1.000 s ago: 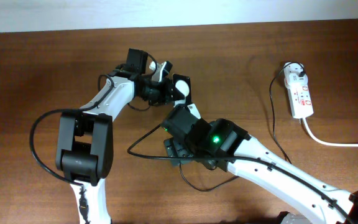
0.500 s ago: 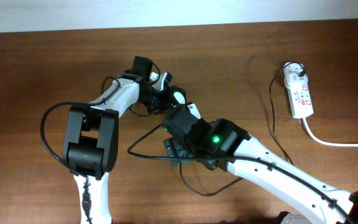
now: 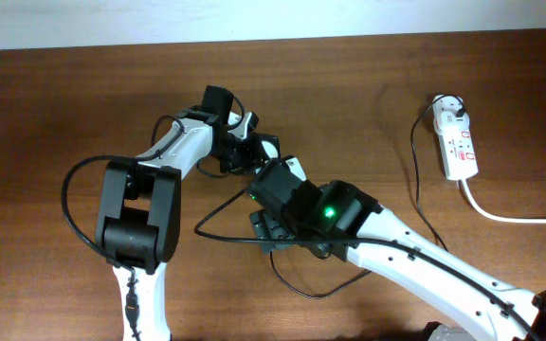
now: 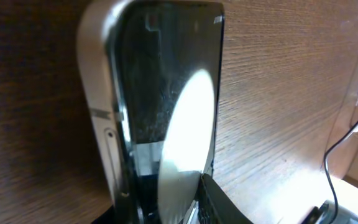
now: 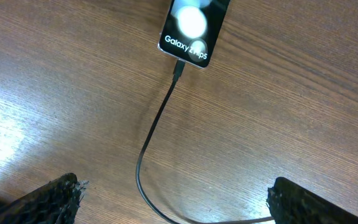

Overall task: Plug charger to phone and switch on socket
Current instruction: 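Lower the plugged-in phone onto the table with the left gripper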

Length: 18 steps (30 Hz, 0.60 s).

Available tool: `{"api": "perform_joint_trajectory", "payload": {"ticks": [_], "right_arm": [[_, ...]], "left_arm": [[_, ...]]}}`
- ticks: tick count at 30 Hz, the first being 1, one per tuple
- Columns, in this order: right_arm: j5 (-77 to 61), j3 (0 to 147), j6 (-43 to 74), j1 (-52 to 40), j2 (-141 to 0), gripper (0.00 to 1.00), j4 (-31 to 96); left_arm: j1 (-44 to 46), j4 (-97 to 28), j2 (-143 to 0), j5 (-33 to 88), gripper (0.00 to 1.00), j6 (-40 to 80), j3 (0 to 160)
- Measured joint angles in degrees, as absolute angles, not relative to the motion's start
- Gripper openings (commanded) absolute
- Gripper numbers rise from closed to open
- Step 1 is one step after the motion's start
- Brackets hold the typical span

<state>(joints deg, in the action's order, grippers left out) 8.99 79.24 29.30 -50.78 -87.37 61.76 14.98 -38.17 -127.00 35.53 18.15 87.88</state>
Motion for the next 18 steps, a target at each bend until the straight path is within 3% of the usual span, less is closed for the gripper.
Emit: {"api": "perform_joint_trajectory", "payload": {"ticks": [6, 13, 18], "right_arm": [[9.0, 79.2, 29.3, -50.8, -87.4, 0.99, 61.8], [9.0, 79.2, 29.3, -50.8, -87.4, 0.99, 61.8], [9.0, 79.2, 29.3, -50.8, -87.4, 0.99, 61.8]], "left_arm": [[15.0, -38.2, -127.0, 35.2, 0.4, 18.2, 88.1], [15.0, -38.2, -127.0, 36.1, 0.59, 18.2, 88.6], [15.0, -38.6, -126.8, 35.8, 0.65, 18.2, 88.9]]}}
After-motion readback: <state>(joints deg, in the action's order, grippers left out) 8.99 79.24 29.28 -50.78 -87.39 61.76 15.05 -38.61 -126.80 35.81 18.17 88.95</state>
